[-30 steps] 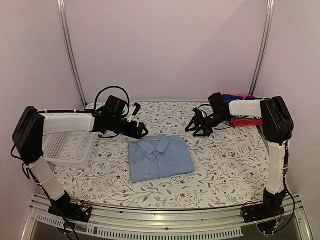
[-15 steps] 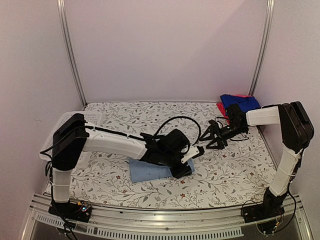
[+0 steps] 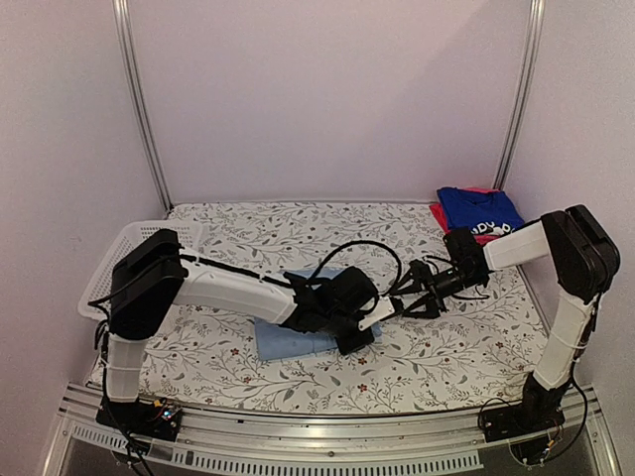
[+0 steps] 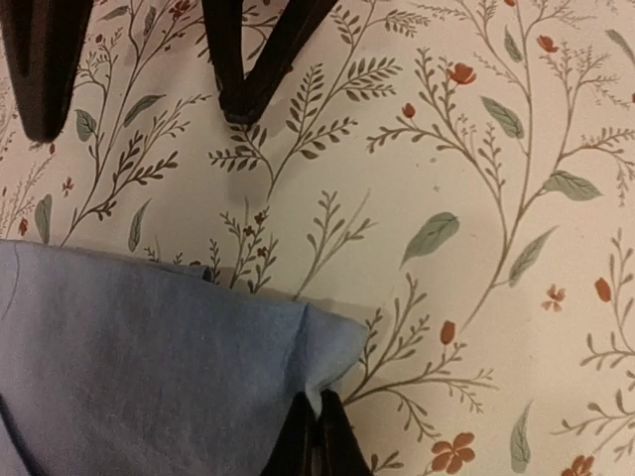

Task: Fold and stack the mixed laundry pile
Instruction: Pick up the square-folded shirt from the center of the board, then pass from the left arm to the right

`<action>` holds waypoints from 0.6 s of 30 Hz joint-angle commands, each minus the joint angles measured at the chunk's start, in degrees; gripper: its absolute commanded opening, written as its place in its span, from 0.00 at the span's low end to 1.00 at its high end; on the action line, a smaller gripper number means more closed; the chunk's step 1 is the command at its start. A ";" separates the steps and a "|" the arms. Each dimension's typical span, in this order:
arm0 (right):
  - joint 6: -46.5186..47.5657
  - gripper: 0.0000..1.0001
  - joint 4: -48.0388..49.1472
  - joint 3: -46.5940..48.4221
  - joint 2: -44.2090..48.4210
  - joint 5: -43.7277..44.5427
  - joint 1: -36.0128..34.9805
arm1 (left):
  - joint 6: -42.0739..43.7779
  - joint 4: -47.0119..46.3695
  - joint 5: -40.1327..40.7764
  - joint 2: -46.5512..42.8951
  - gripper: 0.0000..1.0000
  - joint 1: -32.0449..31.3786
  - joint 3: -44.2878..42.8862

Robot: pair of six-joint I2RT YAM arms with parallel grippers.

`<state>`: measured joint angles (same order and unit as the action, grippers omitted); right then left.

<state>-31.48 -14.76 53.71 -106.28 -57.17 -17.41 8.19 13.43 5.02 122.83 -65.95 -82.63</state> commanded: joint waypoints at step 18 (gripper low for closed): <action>-35.74 0.21 35.92 6.87 -13.31 -2.76 -12.73 | -2.93 -9.36 -2.06 -12.65 0.00 0.98 10.02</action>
<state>-61.58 15.42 58.43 -119.57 -61.87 -29.98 6.50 6.63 0.93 111.96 -65.45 -73.12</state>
